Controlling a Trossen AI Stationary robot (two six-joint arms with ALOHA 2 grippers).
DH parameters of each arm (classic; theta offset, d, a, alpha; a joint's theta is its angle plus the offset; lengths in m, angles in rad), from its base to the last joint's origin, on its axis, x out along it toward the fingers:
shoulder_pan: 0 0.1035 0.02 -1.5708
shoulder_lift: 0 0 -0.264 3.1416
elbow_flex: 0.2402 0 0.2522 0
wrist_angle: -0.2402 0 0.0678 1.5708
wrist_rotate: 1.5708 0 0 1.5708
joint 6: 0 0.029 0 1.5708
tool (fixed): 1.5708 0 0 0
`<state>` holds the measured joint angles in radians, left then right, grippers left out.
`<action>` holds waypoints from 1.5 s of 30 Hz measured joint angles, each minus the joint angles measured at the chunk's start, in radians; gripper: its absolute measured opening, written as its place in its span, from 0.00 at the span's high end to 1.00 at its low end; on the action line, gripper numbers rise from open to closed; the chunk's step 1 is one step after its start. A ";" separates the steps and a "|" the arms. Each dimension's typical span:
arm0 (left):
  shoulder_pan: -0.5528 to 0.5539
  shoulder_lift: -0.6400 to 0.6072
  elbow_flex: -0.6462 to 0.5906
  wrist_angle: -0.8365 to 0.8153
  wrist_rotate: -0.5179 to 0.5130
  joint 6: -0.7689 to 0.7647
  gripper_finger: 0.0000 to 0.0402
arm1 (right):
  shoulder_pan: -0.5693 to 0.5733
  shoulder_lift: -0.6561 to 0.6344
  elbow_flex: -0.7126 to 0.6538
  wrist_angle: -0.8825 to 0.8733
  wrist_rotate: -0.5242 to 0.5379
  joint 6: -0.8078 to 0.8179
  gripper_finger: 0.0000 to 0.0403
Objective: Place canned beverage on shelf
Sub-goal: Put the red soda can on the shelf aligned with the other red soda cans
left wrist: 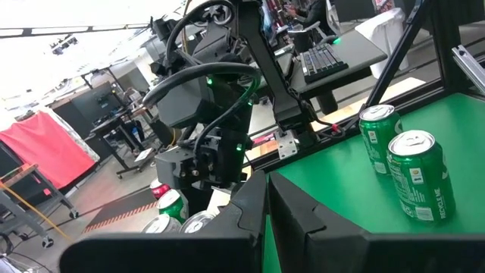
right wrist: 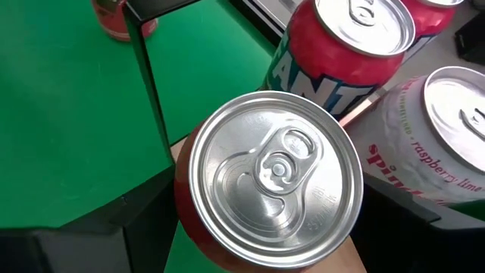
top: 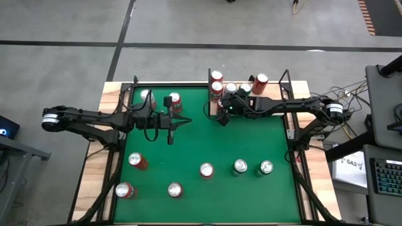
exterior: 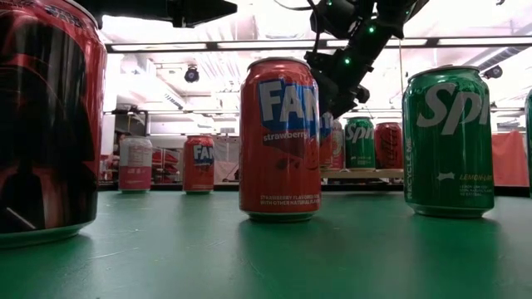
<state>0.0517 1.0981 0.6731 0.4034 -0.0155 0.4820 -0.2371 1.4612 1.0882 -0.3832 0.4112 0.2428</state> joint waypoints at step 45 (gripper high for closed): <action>0.000 0.000 0.000 0.000 0.000 0.007 1.00 | -0.019 0.001 -0.005 -0.001 0.000 0.017 0.24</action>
<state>0.0517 1.0981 0.6731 0.4034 -0.0158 0.4889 -0.2558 1.4624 1.0828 -0.3840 0.4110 0.2600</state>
